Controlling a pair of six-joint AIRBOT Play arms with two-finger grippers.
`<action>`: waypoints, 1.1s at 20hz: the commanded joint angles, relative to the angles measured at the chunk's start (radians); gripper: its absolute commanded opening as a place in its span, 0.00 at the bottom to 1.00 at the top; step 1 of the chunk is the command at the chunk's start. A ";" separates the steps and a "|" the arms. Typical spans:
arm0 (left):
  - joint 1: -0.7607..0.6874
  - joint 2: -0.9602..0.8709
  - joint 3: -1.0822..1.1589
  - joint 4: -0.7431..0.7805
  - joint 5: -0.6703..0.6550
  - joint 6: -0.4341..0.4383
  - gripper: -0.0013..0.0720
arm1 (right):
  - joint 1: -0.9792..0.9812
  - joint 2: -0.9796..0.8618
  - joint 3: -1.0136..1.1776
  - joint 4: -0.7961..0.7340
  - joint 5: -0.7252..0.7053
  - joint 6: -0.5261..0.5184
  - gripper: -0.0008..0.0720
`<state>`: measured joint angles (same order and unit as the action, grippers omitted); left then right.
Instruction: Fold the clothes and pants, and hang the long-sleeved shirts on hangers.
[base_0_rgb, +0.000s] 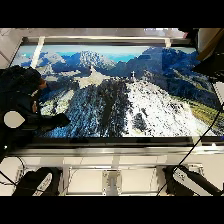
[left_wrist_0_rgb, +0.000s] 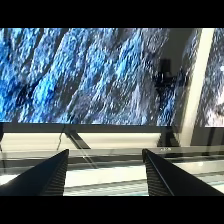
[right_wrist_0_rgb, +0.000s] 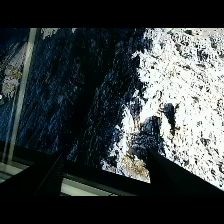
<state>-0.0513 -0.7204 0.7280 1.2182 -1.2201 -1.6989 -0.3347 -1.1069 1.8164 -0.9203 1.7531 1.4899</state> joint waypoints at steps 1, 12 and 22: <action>-0.001 0.000 -0.002 0.000 0.002 0.000 0.76 | 0.001 0.000 0.000 0.000 0.002 0.000 0.77; 0.000 -0.004 -0.011 0.023 0.084 0.001 0.76 | 0.001 0.000 0.001 0.000 0.000 0.001 0.77; 0.164 -0.003 0.046 0.272 0.171 0.032 0.68 | 0.001 0.001 0.002 0.008 -0.444 -0.066 0.77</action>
<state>0.0483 -0.7238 0.7380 1.3846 -1.0664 -1.6936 -0.3347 -1.1069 1.8164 -0.9176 1.4803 1.4284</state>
